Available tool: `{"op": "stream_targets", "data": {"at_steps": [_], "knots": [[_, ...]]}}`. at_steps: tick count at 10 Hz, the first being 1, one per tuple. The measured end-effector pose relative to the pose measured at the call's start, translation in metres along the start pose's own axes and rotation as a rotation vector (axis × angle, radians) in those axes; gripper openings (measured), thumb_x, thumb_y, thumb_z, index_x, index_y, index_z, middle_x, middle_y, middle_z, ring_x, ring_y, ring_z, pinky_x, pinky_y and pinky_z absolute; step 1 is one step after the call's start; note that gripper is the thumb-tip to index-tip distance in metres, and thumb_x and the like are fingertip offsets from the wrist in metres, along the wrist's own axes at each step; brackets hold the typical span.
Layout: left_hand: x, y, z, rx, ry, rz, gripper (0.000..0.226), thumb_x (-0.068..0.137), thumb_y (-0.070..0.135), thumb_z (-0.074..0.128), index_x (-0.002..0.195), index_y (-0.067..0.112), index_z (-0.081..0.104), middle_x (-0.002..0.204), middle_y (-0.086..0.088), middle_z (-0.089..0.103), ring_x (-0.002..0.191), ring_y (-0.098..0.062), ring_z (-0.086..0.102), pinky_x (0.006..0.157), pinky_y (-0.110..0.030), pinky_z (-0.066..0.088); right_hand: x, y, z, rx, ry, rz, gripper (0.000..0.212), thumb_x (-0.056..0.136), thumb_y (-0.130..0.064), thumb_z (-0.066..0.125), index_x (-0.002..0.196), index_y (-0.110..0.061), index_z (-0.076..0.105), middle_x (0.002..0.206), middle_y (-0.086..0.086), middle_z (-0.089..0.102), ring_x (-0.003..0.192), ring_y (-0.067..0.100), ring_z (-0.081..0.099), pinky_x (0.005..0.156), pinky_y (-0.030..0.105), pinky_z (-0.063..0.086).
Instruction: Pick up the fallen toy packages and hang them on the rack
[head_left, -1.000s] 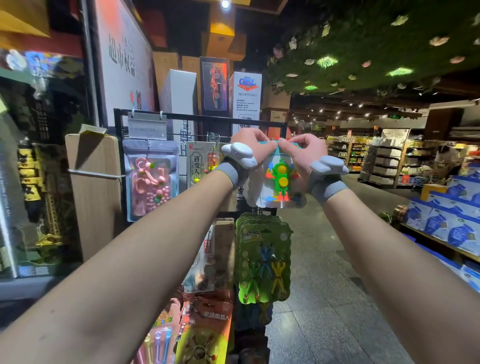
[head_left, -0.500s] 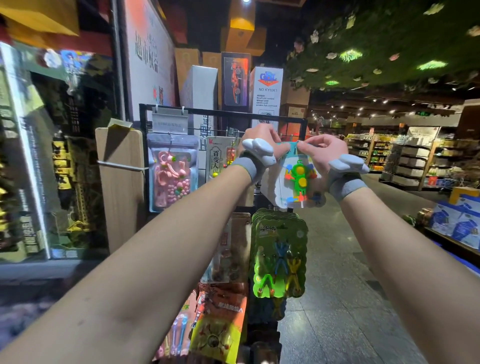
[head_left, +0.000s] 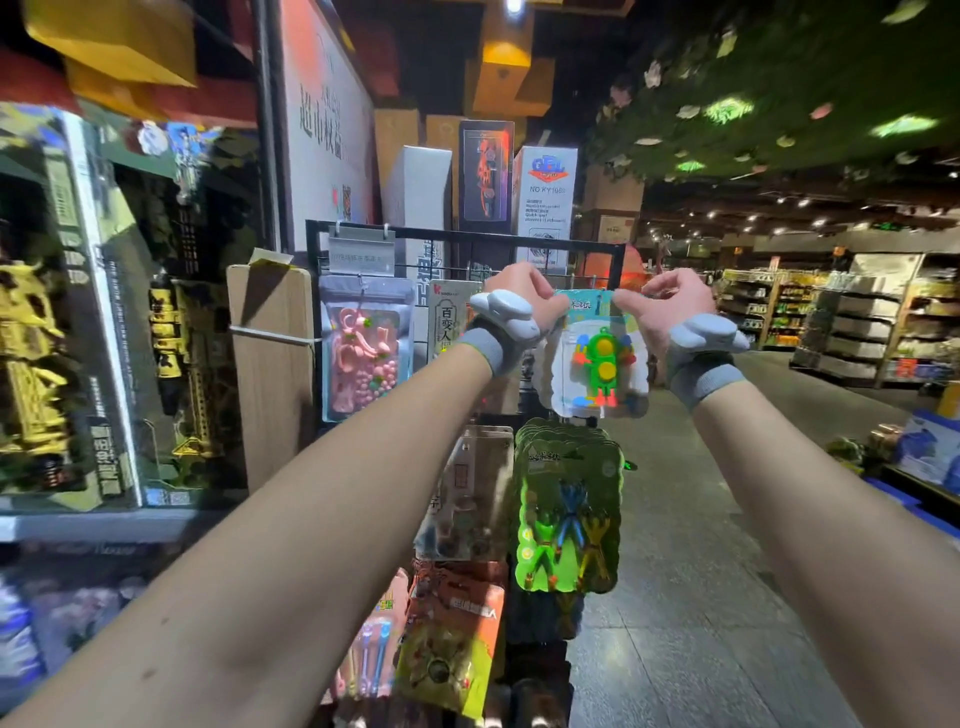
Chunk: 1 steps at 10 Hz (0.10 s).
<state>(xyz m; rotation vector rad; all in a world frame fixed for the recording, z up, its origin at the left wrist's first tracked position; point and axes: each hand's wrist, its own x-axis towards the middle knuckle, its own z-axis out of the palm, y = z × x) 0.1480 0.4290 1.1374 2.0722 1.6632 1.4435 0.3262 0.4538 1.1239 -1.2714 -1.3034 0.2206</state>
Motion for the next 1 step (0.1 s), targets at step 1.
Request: {"op": "stream_targets", "data": {"at_steps": [1], "knots": [[-0.005, -0.0054, -0.0053, -0.07, -0.012, 0.015, 0.033, 0.095, 0.043, 0.055, 0.075, 0.017, 0.059, 0.068, 0.005, 0.057, 0.062, -0.009, 0.051, 0.055, -0.023, 0.035, -0.0095, -0.0173, 0.001, -0.001, 0.076, -0.006, 0.019, 0.076, -0.043, 0.061, 0.077, -0.025, 0.056, 0.09, -0.002, 0.065, 0.086, 0.022, 0.06, 0.077, 0.036, 0.05]]}}
